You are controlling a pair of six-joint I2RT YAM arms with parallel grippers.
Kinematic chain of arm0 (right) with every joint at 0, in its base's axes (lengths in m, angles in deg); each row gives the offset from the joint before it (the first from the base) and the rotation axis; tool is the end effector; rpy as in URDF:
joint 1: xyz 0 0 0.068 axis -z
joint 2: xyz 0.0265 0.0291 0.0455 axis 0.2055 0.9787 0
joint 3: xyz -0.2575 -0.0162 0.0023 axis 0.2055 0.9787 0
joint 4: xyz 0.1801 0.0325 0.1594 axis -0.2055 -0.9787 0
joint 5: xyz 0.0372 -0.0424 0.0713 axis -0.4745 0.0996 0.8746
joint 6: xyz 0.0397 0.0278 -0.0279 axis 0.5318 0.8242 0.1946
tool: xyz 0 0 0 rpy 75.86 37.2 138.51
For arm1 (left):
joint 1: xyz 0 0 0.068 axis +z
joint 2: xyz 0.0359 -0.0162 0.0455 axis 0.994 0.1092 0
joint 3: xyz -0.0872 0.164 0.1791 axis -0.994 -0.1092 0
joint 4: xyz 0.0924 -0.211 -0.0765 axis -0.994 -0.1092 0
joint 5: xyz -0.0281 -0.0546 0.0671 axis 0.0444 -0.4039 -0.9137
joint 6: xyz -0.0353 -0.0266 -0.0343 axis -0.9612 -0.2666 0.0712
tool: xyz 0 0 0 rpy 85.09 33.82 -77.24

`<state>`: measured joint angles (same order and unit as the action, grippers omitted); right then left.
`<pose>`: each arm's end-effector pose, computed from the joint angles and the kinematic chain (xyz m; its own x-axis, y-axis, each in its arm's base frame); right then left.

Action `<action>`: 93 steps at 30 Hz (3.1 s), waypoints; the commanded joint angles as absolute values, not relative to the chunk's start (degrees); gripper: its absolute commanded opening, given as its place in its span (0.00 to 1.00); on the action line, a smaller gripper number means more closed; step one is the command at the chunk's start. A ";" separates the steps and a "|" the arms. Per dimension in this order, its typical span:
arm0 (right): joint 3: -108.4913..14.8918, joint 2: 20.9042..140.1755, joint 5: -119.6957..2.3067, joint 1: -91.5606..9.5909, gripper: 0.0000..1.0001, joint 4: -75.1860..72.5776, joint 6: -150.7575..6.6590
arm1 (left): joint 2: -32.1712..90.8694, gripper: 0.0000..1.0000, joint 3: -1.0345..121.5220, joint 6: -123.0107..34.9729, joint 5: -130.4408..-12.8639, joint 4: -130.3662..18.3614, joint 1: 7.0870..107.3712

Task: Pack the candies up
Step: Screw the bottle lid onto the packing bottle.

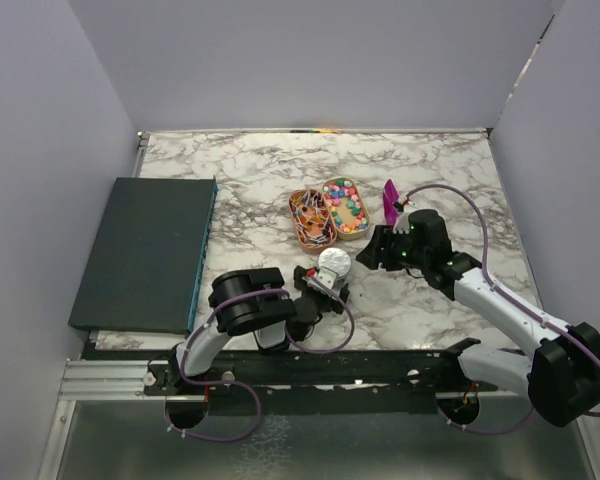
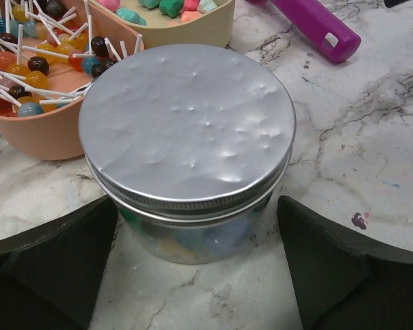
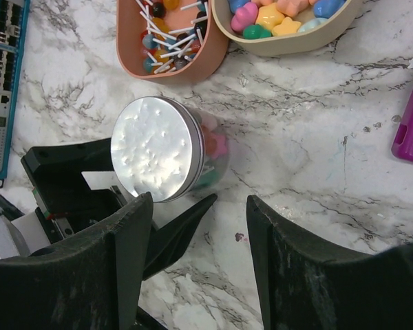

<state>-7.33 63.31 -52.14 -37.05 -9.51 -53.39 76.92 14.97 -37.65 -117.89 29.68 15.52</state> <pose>0.2012 0.1053 0.2191 -0.7401 0.1127 -0.6630 -0.3021 0.8251 0.4775 0.1314 -0.2648 0.0770 -0.0992 0.0554 -0.9935 0.4991 0.8666 -0.0015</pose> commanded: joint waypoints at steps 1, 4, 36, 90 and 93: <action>-5.94 63.14 -52.00 -37.52 0.61 -8.87 -53.91 | 82.59 0.99 13.96 -35.78 -113.62 44.11 17.13; -5.76 63.49 -51.86 -37.52 0.61 -8.64 -53.81 | 82.98 0.99 14.63 -34.04 -113.28 44.03 17.35; -9.12 69.06 -37.09 -37.52 0.50 -5.30 -60.49 | 81.17 0.47 7.27 -31.14 -86.01 44.10 18.15; 6.93 48.17 -49.47 -49.39 0.06 -17.33 -38.44 | 78.22 0.47 5.76 -36.35 -96.49 44.01 23.85; 1.26 46.70 -56.56 -49.37 0.13 -22.82 -40.84 | 78.29 0.47 5.74 -36.37 -95.81 43.98 23.81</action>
<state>7.97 49.15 -49.78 -49.27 -13.92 -38.94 73.03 9.37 -34.92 -92.43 30.03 22.78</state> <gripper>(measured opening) 0.088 0.800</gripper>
